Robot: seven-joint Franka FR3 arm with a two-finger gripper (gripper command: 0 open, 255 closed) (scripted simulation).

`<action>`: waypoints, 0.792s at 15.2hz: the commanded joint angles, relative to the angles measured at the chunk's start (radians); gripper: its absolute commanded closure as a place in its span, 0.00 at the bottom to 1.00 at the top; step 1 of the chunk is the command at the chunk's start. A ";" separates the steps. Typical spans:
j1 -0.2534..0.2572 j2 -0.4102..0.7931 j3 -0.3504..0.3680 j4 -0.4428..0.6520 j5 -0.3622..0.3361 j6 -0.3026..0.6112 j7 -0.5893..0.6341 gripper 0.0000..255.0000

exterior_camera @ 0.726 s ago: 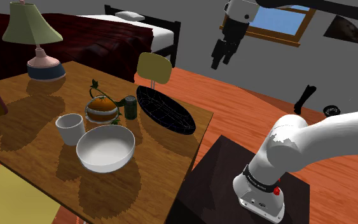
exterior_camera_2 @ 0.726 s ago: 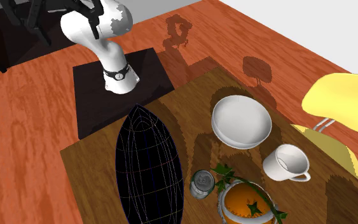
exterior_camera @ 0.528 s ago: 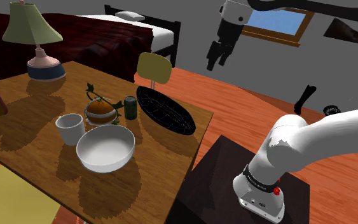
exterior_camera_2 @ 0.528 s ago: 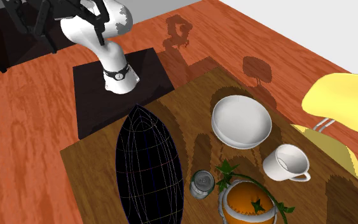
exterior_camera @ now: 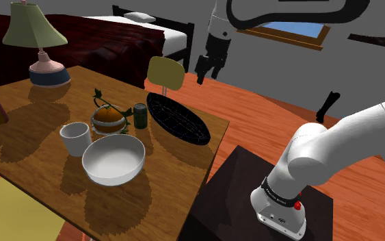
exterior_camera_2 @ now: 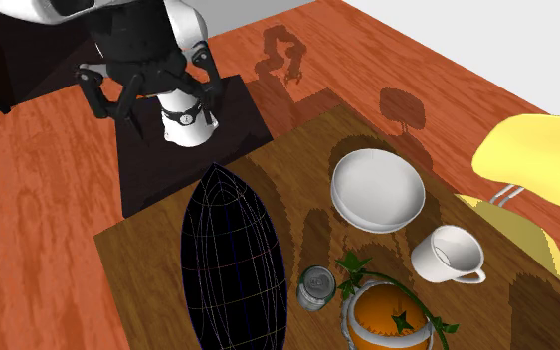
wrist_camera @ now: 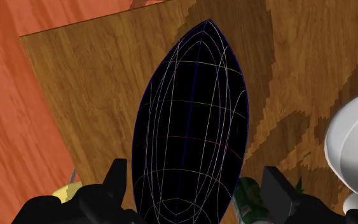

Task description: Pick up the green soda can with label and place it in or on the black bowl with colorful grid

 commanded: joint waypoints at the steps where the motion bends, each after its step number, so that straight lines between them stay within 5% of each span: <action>1: 0.006 0.078 0.011 0.018 0.009 0.059 0.017 0.00; 12: 0.039 0.460 0.065 0.203 0.033 0.251 0.104 0.00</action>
